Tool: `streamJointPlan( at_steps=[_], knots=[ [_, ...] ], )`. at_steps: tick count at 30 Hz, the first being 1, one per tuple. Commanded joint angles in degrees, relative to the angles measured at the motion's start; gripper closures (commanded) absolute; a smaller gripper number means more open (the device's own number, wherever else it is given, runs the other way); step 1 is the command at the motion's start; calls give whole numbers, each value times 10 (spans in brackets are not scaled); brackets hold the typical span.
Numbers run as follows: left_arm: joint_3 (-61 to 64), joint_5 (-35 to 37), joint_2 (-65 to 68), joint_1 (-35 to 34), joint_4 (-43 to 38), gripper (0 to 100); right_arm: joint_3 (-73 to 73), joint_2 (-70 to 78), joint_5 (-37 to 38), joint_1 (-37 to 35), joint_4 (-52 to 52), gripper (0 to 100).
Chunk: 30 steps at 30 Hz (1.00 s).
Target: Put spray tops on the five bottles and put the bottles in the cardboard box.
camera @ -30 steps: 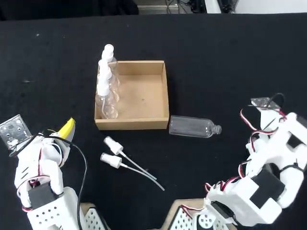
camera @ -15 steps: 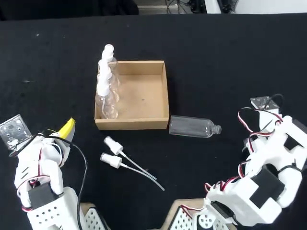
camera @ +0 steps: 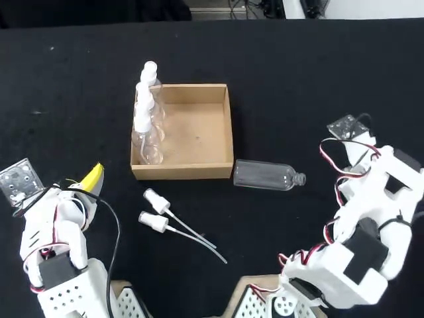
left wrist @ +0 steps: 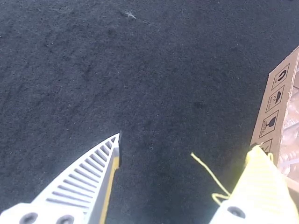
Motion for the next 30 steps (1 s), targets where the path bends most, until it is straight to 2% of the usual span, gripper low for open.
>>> streamJointPlan(
  at_steps=[1, 5, 9, 11, 19, 25, 30],
  knots=[
    [-7, 2, -2, -2, -11, 636, -53, 0, 5, -10, 46, 673],
    [-7, 3, -2, -2, -11, 636, -109, 4, -27, -13, 135, 673],
    [-7, 3, -2, -2, -11, 636, -150, 4, -183, -14, 139, 673],
    [-7, 2, -2, -2, -11, 636, -153, 5, -218, -13, 123, 673],
    [-7, 1, -2, -2, -10, 636, -100, 6, -221, -60, 108, 673],
    [-7, 1, -2, -2, -11, 636, -93, 63, -220, -39, 18, 674],
    [-7, 1, -2, -2, -11, 636, -122, 125, -170, -33, 39, 674]
  ],
)
